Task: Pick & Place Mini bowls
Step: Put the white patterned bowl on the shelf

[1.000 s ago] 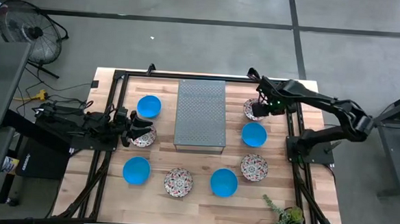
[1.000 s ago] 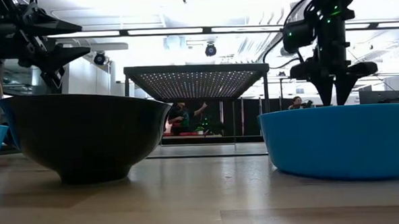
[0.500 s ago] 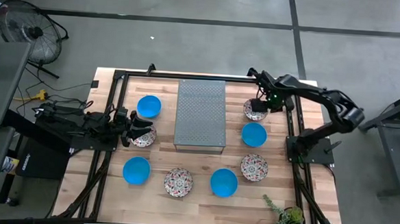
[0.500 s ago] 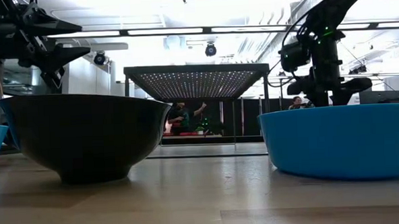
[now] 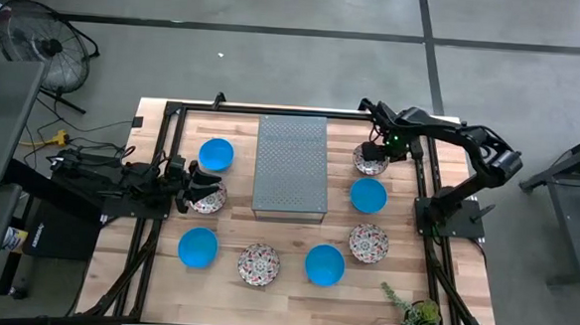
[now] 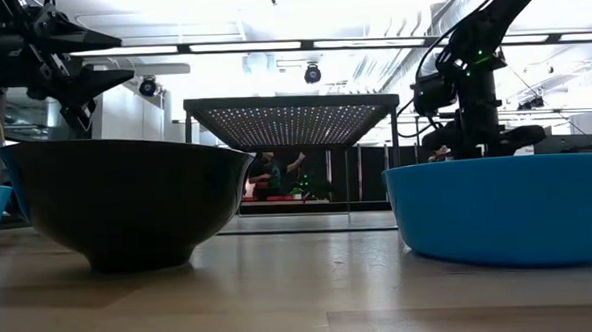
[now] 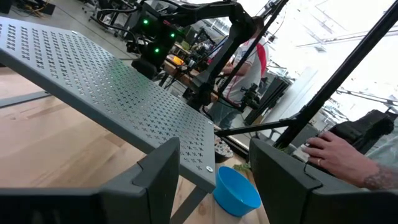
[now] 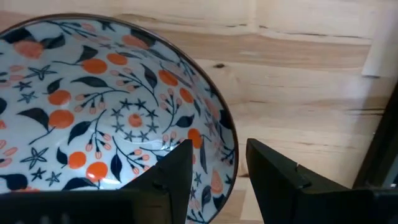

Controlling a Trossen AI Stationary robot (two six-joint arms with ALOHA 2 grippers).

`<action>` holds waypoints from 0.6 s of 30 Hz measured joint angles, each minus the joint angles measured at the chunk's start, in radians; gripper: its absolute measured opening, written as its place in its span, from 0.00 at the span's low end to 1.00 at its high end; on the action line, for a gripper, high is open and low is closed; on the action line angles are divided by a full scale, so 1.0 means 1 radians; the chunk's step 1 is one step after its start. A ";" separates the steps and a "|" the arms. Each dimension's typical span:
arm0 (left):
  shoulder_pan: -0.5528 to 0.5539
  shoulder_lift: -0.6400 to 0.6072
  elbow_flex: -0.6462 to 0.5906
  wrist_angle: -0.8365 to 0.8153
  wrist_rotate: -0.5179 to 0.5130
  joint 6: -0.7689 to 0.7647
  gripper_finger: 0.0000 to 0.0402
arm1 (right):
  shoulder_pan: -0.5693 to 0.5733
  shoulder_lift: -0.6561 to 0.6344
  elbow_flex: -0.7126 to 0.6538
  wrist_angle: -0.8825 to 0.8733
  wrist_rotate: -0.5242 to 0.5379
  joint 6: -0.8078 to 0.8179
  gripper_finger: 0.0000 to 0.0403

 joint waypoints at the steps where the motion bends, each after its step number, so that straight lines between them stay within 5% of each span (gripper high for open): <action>1: 0.000 0.000 0.000 0.000 0.000 0.000 0.47 | 0.000 0.000 0.000 0.000 0.000 0.000 0.33; 18: 0.000 0.000 0.000 0.000 0.000 0.000 0.47 | -0.005 -0.004 0.006 0.002 -0.001 -0.050 0.05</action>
